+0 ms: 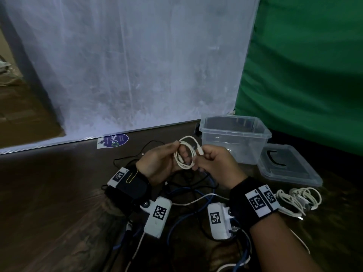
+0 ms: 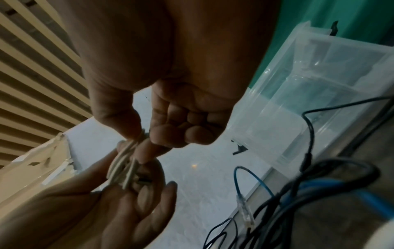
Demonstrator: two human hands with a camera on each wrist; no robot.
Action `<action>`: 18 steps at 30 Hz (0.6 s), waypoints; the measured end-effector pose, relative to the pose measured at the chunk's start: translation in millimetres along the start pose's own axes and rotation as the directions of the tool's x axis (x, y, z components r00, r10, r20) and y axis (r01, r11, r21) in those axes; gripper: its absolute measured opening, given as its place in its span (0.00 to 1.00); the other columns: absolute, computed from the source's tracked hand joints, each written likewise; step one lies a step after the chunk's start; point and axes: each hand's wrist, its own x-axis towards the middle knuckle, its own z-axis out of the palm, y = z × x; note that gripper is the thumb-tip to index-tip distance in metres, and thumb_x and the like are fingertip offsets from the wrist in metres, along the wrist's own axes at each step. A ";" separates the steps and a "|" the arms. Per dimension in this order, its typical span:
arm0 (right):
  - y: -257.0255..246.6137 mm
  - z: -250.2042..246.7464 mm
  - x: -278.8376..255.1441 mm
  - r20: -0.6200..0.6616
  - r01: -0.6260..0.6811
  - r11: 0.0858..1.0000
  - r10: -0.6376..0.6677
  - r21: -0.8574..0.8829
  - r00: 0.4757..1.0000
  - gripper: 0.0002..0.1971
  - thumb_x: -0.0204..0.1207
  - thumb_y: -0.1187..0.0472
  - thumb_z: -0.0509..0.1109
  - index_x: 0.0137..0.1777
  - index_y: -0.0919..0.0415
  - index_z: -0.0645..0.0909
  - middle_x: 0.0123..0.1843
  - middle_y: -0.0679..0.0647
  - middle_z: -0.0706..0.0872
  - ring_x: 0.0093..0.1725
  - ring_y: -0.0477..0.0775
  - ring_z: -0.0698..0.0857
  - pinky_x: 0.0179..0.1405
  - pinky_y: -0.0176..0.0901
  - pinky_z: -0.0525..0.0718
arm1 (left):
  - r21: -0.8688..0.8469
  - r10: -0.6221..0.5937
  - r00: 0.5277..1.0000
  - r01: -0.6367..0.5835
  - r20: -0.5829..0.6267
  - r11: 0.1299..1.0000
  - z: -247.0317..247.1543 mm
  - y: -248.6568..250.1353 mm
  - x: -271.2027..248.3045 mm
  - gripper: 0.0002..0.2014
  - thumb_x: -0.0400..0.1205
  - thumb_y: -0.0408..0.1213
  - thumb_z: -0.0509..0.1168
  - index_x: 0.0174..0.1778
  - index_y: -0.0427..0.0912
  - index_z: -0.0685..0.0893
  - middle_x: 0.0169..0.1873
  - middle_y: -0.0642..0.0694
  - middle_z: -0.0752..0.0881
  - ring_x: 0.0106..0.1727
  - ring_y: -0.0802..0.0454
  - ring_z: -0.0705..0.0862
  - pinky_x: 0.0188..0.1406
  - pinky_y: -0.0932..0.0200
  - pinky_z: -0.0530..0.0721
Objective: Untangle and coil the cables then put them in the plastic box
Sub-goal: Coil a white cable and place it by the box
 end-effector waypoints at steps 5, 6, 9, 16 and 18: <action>6.7 2.3 2.5 -0.008 -0.004 1.000 0.004 -0.011 1.000 0.07 0.78 0.69 0.72 0.40 0.60 0.85 0.29 0.50 0.90 0.30 0.46 0.84 0.34 0.38 0.81 | 0.004 0.065 0.993 -0.065 -0.095 0.998 18.9 -15.6 3.0 0.22 0.88 0.40 0.49 0.31 0.44 0.80 0.25 0.46 0.74 0.27 0.52 0.77 0.38 0.53 0.80; 6.2 3.0 2.4 0.010 -0.007 1.000 0.007 -0.021 1.000 0.05 0.78 0.68 0.73 0.41 0.62 0.86 0.30 0.51 0.90 0.30 0.46 0.84 0.34 0.38 0.81 | 0.012 0.113 0.987 -0.112 -0.115 0.994 18.4 -17.2 4.2 0.23 0.89 0.38 0.48 0.29 0.44 0.77 0.23 0.48 0.71 0.24 0.54 0.73 0.31 0.57 0.75; 4.3 5.3 1.5 0.038 0.000 0.998 0.003 -0.071 0.999 0.02 0.77 0.63 0.76 0.46 0.61 0.87 0.34 0.50 0.89 0.31 0.40 0.83 0.35 0.34 0.79 | 0.152 0.246 0.946 -0.217 -0.212 0.964 10.3 -19.9 9.2 0.16 0.89 0.35 0.53 0.34 0.40 0.73 0.23 0.48 0.70 0.22 0.55 0.67 0.24 0.63 0.67; -11.2 3.7 2.5 -0.081 -0.041 0.959 0.066 0.279 0.995 0.13 0.78 0.49 0.71 0.55 0.57 0.84 0.30 0.51 0.84 0.24 0.47 0.78 0.25 0.38 0.75 | 0.663 0.315 0.931 -0.117 -0.186 0.739 3.7 -28.7 10.2 0.11 0.87 0.36 0.60 0.37 0.41 0.74 0.22 0.51 0.76 0.23 0.58 0.71 0.27 0.62 0.71; -10.9 3.9 2.2 -0.115 -0.011 0.973 0.038 0.230 0.993 0.03 0.81 0.60 0.71 0.50 0.59 0.85 0.29 0.51 0.87 0.26 0.47 0.81 0.25 0.37 0.79 | 0.662 0.289 0.944 -0.116 -0.158 0.741 3.2 -30.6 10.1 0.12 0.87 0.34 0.59 0.36 0.41 0.74 0.23 0.50 0.77 0.23 0.58 0.71 0.27 0.62 0.71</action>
